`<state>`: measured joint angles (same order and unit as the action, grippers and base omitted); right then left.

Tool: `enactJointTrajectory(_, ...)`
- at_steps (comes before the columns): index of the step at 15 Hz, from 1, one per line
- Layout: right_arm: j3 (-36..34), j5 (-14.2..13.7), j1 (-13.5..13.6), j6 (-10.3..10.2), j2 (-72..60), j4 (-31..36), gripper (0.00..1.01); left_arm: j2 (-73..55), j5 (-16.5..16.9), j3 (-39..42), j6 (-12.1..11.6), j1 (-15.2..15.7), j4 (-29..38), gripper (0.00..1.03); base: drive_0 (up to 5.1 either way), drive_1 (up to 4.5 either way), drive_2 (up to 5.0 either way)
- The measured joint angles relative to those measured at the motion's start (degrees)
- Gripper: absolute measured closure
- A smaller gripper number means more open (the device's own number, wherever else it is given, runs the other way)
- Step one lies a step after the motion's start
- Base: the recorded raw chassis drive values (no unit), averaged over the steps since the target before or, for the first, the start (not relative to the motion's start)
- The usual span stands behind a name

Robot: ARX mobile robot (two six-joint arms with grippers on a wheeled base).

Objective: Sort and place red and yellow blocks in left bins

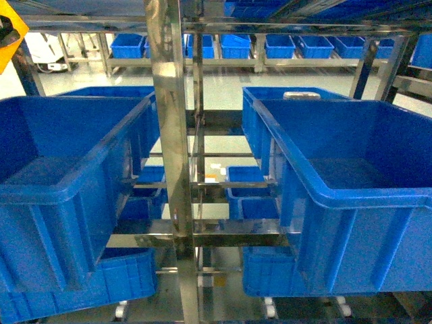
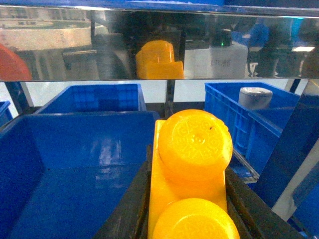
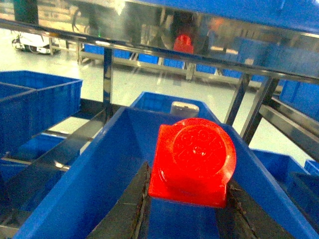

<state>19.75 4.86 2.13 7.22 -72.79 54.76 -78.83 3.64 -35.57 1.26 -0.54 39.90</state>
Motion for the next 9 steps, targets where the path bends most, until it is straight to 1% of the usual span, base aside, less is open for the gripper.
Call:
enactJointTrajectory(1,3.1,1.5,-1.0,0.0,-4.8,-0.3,0.72,0.0,0.0,0.0,0.0,0.0,0.0,0.76,0.0,0.00,0.0)
enactJointTrajectory(4,11.6,4.3,-3.4,0.2,-15.8,-0.5,0.72,0.0,0.0,0.0,0.0,0.0,0.0,0.76,0.0,0.00,0.0)
enactJointTrajectory(5,17.9,5.7,-4.9,-0.2,-22.2,-3.0,0.72,0.0,0.0,0.0,0.0,0.0,0.0,0.76,0.0,0.00,0.0)
enactJointTrajectory(6,24.0,6.4,-5.6,-0.3,-29.2,-5.1,0.72,0.0,0.0,0.0,0.0,0.0,0.0,0.76,0.0,0.00,0.0)
enactJointTrajectory(7,27.2,7.7,-6.0,-0.5,-32.6,-7.4,0.72,0.0,0.0,0.0,0.0,0.0,0.0,0.76,0.0,0.00,0.0)
enactJointTrajectory(8,30.1,7.8,-6.3,-0.7,-35.6,-8.8,0.72,0.0,0.0,0.0,0.0,0.0,0.0,0.76,0.0,0.00,0.0)
enactJointTrajectory(9,33.5,8.7,-6.8,-1.1,-38.3,-11.2,0.72,0.0,0.0,0.0,0.0,0.0,0.0,0.76,0.0,0.00,0.0)
